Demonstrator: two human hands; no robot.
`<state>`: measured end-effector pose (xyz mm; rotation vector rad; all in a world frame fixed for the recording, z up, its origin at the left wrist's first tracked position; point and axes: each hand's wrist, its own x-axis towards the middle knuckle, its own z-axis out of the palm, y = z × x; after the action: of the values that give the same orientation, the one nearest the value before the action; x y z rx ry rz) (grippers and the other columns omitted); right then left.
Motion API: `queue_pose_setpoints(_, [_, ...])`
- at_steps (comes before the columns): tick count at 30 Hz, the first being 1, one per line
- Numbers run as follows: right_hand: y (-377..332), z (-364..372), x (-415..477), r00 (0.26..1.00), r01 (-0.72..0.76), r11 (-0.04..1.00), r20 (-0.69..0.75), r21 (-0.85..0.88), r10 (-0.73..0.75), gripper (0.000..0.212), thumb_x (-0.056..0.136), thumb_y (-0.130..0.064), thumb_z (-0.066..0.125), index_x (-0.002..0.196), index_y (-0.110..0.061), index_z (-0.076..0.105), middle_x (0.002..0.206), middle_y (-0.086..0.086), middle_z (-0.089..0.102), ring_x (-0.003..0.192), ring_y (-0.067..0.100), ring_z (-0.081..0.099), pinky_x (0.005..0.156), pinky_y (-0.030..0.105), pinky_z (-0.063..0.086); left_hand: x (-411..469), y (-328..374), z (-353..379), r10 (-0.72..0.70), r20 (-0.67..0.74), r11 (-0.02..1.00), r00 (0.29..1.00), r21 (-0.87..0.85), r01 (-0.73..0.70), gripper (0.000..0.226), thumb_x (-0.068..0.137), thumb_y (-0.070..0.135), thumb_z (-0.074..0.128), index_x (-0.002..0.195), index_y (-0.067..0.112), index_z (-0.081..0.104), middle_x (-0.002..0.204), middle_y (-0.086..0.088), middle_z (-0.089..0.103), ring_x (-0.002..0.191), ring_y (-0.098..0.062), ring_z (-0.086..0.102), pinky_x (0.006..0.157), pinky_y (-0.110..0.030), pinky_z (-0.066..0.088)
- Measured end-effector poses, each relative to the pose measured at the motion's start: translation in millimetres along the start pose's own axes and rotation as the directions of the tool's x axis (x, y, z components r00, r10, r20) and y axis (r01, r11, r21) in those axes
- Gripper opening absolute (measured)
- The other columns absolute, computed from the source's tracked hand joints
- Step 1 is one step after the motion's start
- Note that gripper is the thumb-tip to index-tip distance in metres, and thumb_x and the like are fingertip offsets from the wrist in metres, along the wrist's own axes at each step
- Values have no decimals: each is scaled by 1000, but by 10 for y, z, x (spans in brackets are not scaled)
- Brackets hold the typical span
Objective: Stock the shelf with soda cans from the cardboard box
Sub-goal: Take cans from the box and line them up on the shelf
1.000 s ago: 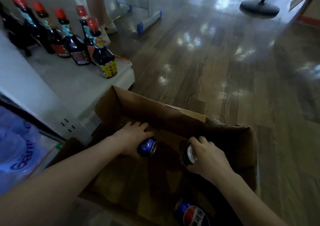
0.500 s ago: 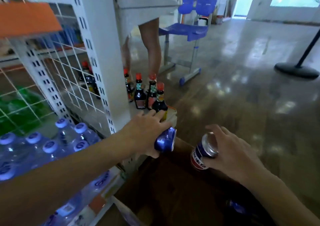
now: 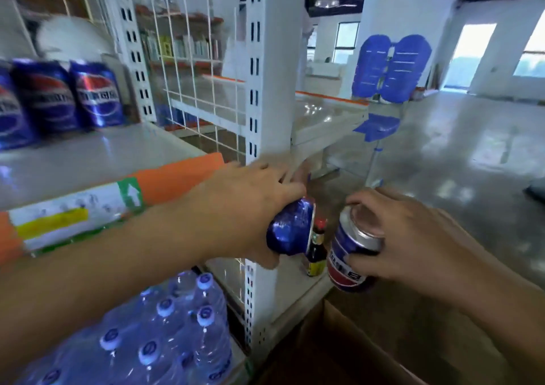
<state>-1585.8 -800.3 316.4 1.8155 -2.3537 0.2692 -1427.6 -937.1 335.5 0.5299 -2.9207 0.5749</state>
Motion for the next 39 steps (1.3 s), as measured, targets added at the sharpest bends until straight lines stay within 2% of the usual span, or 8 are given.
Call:
queue_pose_setpoints(4, [-246, -432, 197, 996, 78, 996, -58, 54, -75, 70, 62, -55, 63, 126, -44, 36, 113, -24, 45, 97, 5, 48, 75, 26, 36, -263, -314, -476, -88, 15, 996, 996, 2, 88, 79, 55, 63, 66, 123, 41, 34, 105, 15, 35, 93, -6, 37, 85, -29, 41])
queue_pose_setpoints(10, [-644, -813, 499, 955, 269, 945, -175, 185, -237, 75, 50, -56, 60, 122, -40, 48, 112, -20, 52, 102, 13, 55, 85, 37, 47, -744, -714, -966, -308, 59, 951, 949, 3, 309, 76, 54, 64, 61, 122, 43, 36, 102, 16, 40, 96, -7, 47, 72, -27, 41])
queue_pose_setpoints(16, [-1192, -952, 909, 882, 464, 830, -250, 310, -400, 79, 52, -47, 68, 128, -39, 46, 108, -23, 41, 97, 4, 44, 80, 29, 44, -1233, -1106, -1034, -558, 110, 829, 822, 102, 550, 71, 59, 54, 66, 124, 39, 40, 97, 14, 36, 88, -9, 38, 70, -28, 34])
queue_pose_setpoints(21, [-1616, -936, 1273, 833, 552, 714, -309, 430, -458, 72, 66, -29, 80, 130, -30, 48, 121, -8, 54, 96, 10, 47, 78, 28, 44, -1636, -1309, -1012, -728, 185, 684, 660, 134, 717, 76, 62, 55, 70, 129, 37, 37, 110, 13, 42, 109, -16, 49, 77, -31, 41])
queue_pose_setpoints(27, [-2147, -803, 1545, 814, 579, 625, -326, 524, -481, 67, 67, -24, 80, 127, -22, 52, 126, 2, 57, 110, 21, 55, 90, 38, 49, -2127, -1552, -921, -790, 235, 601, 566, 112, 791, 71, 61, 54, 76, 120, 30, 45, 112, 8, 49, 103, -20, 54, 80, -36, 48])
queue_pose_setpoints(30, [-2344, -733, 1604, 821, 564, 602, -308, 566, -480, 70, 68, -26, 80, 131, -21, 49, 129, 2, 55, 114, 23, 53, 93, 45, 49, -2304, -1654, -829, -805, 269, 584, 529, 195, 788, 77, 63, 55, 75, 128, 27, 44, 108, 9, 44, 102, -18, 51, 73, -28, 39])
queue_pose_setpoints(36, [-2656, -656, 1658, 818, 562, 572, -299, 597, -492, 71, 69, -24, 79, 133, -20, 47, 131, 1, 54, 111, 20, 54, 91, 41, 51, -2585, -1889, -687, -799, 336, 576, 499, 188, 796, 77, 63, 52, 77, 128, 26, 44, 113, 5, 47, 89, -13, 45, 74, -25, 41])
queue_pose_setpoints(39, [-2792, -623, 1641, 816, 552, 526, -289, 647, -501, 67, 72, -20, 78, 132, -21, 48, 130, 1, 52, 106, 15, 51, 89, 37, 51, -2632, -1924, -675, -798, 369, 537, 476, 78, 840, 73, 68, 44, 78, 130, 25, 44, 126, 2, 48, 104, -17, 51, 76, -22, 36])
